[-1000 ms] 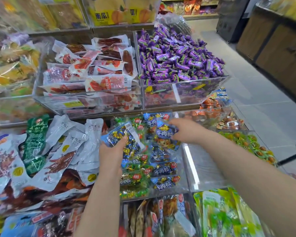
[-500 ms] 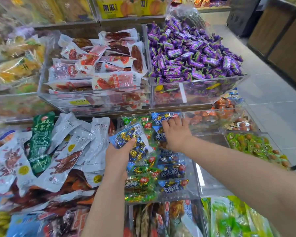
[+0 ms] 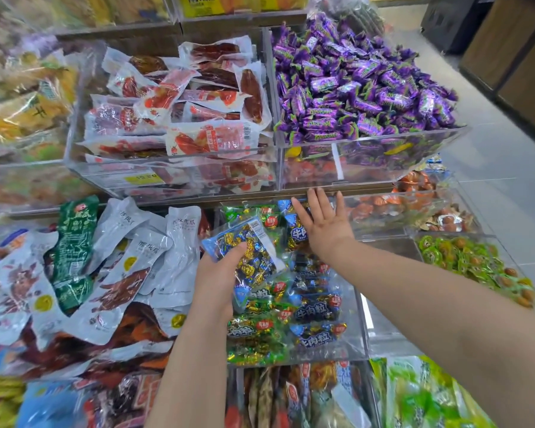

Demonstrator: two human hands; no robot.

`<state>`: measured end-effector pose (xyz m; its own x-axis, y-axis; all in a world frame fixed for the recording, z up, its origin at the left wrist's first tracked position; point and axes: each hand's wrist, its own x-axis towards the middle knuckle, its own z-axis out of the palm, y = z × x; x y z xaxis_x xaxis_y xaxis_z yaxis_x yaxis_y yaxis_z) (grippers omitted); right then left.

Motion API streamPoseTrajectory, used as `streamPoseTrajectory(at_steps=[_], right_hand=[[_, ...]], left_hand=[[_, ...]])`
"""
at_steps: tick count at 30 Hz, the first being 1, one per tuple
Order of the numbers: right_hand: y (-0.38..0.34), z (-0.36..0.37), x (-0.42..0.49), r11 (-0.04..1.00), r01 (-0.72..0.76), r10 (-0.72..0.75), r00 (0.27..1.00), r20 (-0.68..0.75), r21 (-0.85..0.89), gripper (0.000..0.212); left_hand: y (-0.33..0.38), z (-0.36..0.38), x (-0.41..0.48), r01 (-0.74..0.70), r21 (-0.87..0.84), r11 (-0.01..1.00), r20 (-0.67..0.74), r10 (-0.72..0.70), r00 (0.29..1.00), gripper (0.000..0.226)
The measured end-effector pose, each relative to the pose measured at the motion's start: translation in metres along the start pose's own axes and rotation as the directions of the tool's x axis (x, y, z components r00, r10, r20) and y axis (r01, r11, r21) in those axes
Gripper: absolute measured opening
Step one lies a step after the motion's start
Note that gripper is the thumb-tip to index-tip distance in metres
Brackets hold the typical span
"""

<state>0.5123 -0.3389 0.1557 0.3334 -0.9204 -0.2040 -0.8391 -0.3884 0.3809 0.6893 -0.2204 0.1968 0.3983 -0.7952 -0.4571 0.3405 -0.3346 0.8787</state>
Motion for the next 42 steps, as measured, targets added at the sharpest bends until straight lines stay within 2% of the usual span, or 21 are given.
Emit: streamPoseTrajectory(at_steps=[2, 5, 8, 10, 12, 13, 14, 17, 19, 20, 21, 23, 24, 25, 27, 30, 33, 35, 37, 40, 42], right_hand=[[0.000, -0.005, 0.001, 1.000, -0.025, 0.025, 0.999, 0.037, -0.006, 0.096], [0.001, -0.011, -0.005, 1.000, -0.005, 0.005, 1.000, 0.016, 0.008, 0.097], [0.009, -0.015, -0.025, 0.942, 0.050, -0.010, 0.993, -0.119, 0.331, 0.105], [0.010, -0.018, -0.045, 0.722, 0.107, 0.075, 0.970, -0.231, 0.683, 0.080], [0.007, -0.026, -0.068, 0.194, 0.118, 0.185, 0.971, -0.155, 0.974, 0.040], [0.006, -0.030, -0.079, -0.048, 0.106, 0.169, 0.981, -0.097, 0.993, 0.029], [0.005, -0.032, -0.088, -0.195, 0.079, 0.122, 0.991, -0.055, 0.978, 0.029], [-0.001, -0.030, -0.103, -0.227, -0.014, -0.046, 0.999, 0.004, 0.974, 0.063], [-0.005, -0.030, -0.109, -0.273, -0.039, 0.000, 0.999, 0.040, 0.961, 0.062], [-0.005, -0.032, -0.113, -0.254, 0.032, 0.109, 0.994, -0.004, 0.967, 0.056], [-0.004, -0.034, -0.119, -0.146, 0.149, 0.243, 0.964, -0.111, 0.978, 0.050], [0.001, -0.036, -0.130, 0.282, 0.387, 0.350, 0.810, -0.470, 0.878, 0.043], [0.002, -0.037, -0.135, 0.462, 0.485, 0.288, 0.710, -0.643, 0.742, 0.036], [0.002, -0.036, -0.139, 0.564, 0.558, 0.193, 0.628, -0.754, 0.609, 0.029], [0.000, -0.035, -0.148, 0.613, 0.664, -0.004, 0.545, -0.839, 0.428, 0.023], [0.002, -0.029, -0.159, 0.534, 0.709, -0.216, 0.641, -0.737, 0.460, 0.038], [0.005, -0.030, -0.160, 0.412, 0.535, -0.012, 0.813, -0.582, 0.738, 0.065], [0.009, -0.039, -0.150, 0.448, 0.383, 0.036, 0.895, -0.445, 0.808, 0.085], [0.015, -0.047, -0.138, 0.514, 0.314, -0.087, 0.945, -0.316, 0.798, 0.090], [0.031, -0.052, -0.120, 0.597, 0.228, -0.170, 0.973, -0.156, 0.769, 0.063], [0.045, -0.052, -0.107, 0.710, 0.142, -0.090, 0.990, -0.112, 0.690, 0.054]], left_hand=[[0.002, -0.001, 0.000, 0.061, -0.006, 0.998, 0.015, -0.061, 0.998, 0.020], [0.006, -0.005, -0.005, 0.091, -0.038, 0.995, 0.053, -0.089, 0.995, 0.029], [0.009, -0.007, -0.011, 0.135, -0.136, 0.981, 0.088, -0.124, 0.988, 0.043], [0.009, -0.006, -0.013, 0.135, -0.187, 0.973, 0.103, -0.118, 0.988, 0.036], [0.009, -0.003, -0.017, 0.127, -0.187, 0.974, 0.144, -0.101, 0.984, 0.019], [0.009, 0.001, -0.020, 0.113, -0.174, 0.978, 0.158, -0.085, 0.984, 0.013], [0.009, 0.004, -0.023, 0.093, -0.154, 0.984, 0.167, -0.067, 0.984, 0.010], [0.011, 0.013, -0.033, 0.079, -0.068, 0.995, 0.211, -0.063, 0.975, 0.021], [0.013, 0.016, -0.036, 0.087, -0.012, 0.996, 0.212, -0.082, 0.974, 0.037], [0.014, 0.017, -0.037, 0.097, 0.010, 0.995, 0.211, -0.097, 0.973, 0.049], [0.015, 0.016, -0.039, 0.114, 0.023, 0.993, 0.205, -0.116, 0.972, 0.058], [0.022, 0.012, -0.044, 0.205, -0.031, 0.978, 0.261, -0.190, 0.947, 0.068], [0.025, 0.008, -0.045, 0.260, -0.066, 0.963, 0.328, -0.225, 0.918, 0.074], [0.028, 0.005, -0.046, 0.284, -0.089, 0.955, 0.411, -0.225, 0.884, 0.076], [0.028, 0.003, -0.050, 0.247, -0.087, 0.965, 0.503, -0.172, 0.847, 0.056], [0.022, 0.004, -0.049, 0.047, -0.020, 0.999, 0.374, -0.036, 0.927, 0.018], [0.017, 0.006, -0.054, -0.073, 0.009, 0.997, 0.427, 0.062, 0.902, 0.016], [0.011, 0.009, -0.054, -0.125, 0.056, 0.991, 0.484, 0.083, 0.871, 0.018], [0.008, 0.015, -0.054, -0.191, 0.129, 0.973, 0.509, 0.100, 0.855, 0.019], [0.003, 0.018, -0.050, -0.322, 0.392, 0.862, 0.422, 0.143, 0.895, 0.022], [0.000, 0.012, -0.046, -0.420, 0.574, 0.703, 0.376, 0.229, 0.898, 0.053]])
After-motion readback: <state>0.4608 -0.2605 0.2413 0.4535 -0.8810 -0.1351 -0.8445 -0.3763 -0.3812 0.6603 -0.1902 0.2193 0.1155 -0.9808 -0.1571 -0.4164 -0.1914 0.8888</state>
